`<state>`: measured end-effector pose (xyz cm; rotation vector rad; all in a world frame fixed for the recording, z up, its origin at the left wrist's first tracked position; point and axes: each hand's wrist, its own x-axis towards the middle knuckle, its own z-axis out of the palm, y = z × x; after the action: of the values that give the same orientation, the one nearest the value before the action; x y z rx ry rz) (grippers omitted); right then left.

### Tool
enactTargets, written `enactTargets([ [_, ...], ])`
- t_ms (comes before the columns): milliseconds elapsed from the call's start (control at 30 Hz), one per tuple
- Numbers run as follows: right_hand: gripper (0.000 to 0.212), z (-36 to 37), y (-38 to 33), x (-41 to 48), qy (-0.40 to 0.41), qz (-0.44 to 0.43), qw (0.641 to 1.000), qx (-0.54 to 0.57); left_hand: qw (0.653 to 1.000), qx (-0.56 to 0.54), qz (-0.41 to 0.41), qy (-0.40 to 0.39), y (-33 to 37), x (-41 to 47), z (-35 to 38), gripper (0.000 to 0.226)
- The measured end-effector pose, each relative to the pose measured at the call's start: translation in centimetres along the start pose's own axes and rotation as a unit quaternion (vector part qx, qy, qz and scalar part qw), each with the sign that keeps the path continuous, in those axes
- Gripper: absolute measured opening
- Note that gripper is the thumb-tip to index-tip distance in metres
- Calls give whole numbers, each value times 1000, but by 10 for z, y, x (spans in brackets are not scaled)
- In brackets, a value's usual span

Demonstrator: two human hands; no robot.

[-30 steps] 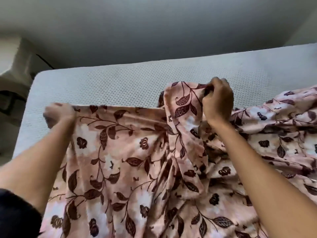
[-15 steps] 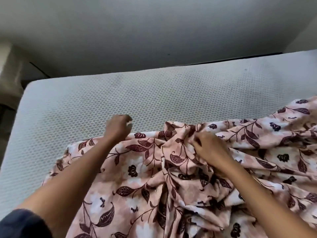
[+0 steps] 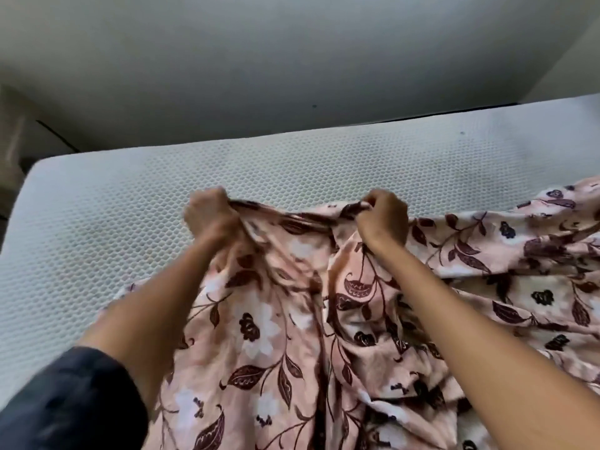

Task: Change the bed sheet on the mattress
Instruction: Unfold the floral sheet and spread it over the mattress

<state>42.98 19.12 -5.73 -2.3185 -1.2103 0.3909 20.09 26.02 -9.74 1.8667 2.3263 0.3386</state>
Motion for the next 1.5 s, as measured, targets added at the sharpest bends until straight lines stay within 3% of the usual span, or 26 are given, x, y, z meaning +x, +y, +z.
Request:
enactTargets([
  [33,29,-8,-7,8,40,-8,999,27,994,-45,-98,26,-15,20,-19,24],
  [100,30,-21,-24,25,115,-26,990,74,939,-147,-295,103,-69,53,-54,35],
  [167,29,-29,-38,35,190,-45,976,100,885,-195,-399,137,-127,66,-78,50],
  [200,28,-29,-44,34,213,-64,969,111,885,-189,-410,110,-144,61,-85,56],
  [267,25,-19,-54,25,168,-138,972,85,914,-112,-380,82,-163,47,-85,61],
  [367,18,10,-52,5,-47,-203,975,-82,965,3,-246,89,-155,37,-67,53],
  [400,16,20,-49,-1,-81,-201,970,-107,981,16,-180,71,-149,39,-55,51],
  [534,23,46,-39,-21,-62,-203,973,-95,999,12,10,-42,-102,42,-11,48],
  [667,22,59,-27,-40,-72,-229,962,-130,983,42,84,-155,-72,41,20,55],
  [734,22,66,-25,-47,-64,-246,954,-157,975,71,113,-175,-65,34,22,40],
  [834,33,73,-31,-51,-20,-270,941,-205,988,87,87,-97,-62,38,2,21],
  [934,59,73,-39,-36,-47,-225,941,-247,993,-44,-81,77,-73,70,-45,25],
  [1034,27,67,-52,-21,-67,-162,965,-193,891,-234,-301,245,-113,111,-98,33],
  [1100,21,67,-66,-21,-59,-175,974,-134,862,-233,-356,277,-142,116,-113,31],
  [1167,20,70,-81,-27,-127,-219,966,-48,887,-191,-340,246,-155,101,-111,34],
  [1234,26,71,-92,-38,-275,-234,932,30,937,-115,-289,156,-150,79,-92,49],
  [1267,29,73,-92,-42,-309,-248,917,40,957,-70,-260,112,-142,71,-80,51],
  [1367,34,73,-73,-38,-215,-284,934,-12,993,37,-111,28,-102,58,-43,36],
  [1501,22,57,-10,-9,-93,-226,968,-55,991,97,60,-70,-27,28,-2,30],
])
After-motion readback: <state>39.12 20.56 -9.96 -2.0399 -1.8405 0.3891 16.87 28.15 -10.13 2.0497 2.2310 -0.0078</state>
